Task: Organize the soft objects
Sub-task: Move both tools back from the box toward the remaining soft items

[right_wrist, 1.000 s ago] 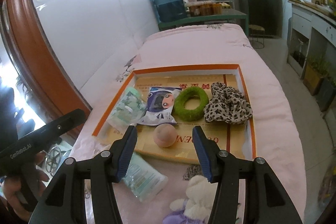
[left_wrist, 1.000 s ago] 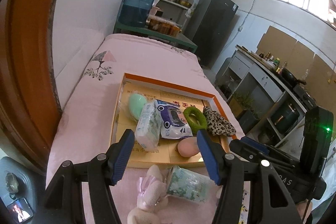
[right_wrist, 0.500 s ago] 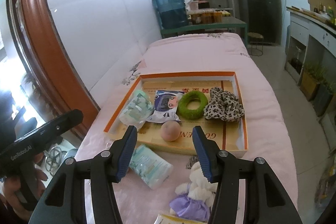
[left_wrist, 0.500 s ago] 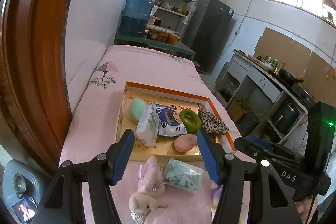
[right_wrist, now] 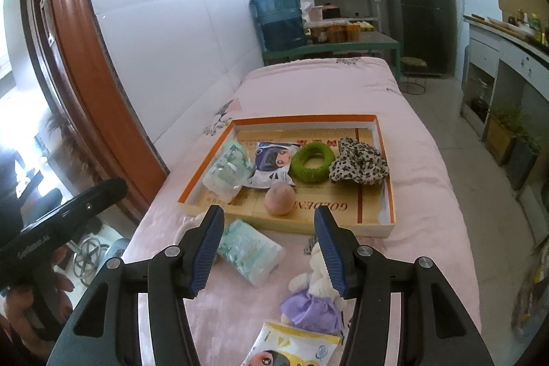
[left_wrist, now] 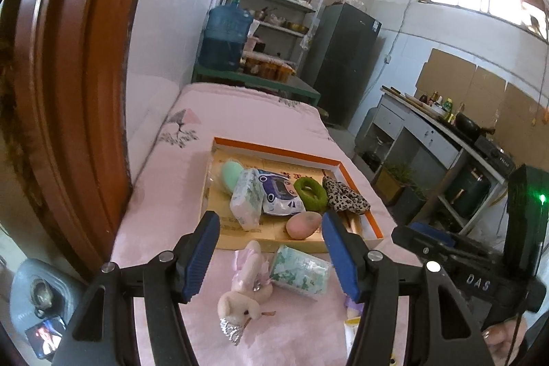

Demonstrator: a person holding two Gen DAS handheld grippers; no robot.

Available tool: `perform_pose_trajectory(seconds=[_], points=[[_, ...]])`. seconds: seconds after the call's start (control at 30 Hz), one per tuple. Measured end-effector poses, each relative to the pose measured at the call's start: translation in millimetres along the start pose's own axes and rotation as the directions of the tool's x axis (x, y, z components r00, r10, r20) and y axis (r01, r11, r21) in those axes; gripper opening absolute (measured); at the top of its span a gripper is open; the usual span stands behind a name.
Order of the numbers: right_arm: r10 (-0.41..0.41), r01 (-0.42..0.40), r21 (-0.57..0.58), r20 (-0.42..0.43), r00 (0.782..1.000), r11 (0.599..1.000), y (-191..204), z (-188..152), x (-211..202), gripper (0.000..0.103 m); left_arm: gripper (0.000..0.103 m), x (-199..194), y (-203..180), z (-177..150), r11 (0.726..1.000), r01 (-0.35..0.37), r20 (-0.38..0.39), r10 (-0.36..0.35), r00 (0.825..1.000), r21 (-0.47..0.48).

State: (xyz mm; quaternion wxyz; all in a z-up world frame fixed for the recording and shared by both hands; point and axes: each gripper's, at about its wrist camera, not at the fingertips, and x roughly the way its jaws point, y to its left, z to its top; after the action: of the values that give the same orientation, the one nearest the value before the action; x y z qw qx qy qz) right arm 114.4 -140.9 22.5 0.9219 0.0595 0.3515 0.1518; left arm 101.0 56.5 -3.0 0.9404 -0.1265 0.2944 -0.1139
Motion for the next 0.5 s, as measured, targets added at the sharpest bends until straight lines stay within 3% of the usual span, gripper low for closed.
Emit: perform_pose_trajectory(seconds=[0.27,0.5], points=[[-0.030,0.030,-0.011,0.004,1.000,0.999,1.7,-17.9,-11.7,0.056,0.061,-23.4,-22.5,-24.3,0.993,-0.046,0.065,0.039,0.997,0.107],[-0.059,0.058,0.007,0.031,0.998,0.998,-3.3,-41.4,-26.9,0.056,0.061,-32.4,-28.0,-39.6,0.992,-0.039,0.074,0.030,0.997,0.121]])
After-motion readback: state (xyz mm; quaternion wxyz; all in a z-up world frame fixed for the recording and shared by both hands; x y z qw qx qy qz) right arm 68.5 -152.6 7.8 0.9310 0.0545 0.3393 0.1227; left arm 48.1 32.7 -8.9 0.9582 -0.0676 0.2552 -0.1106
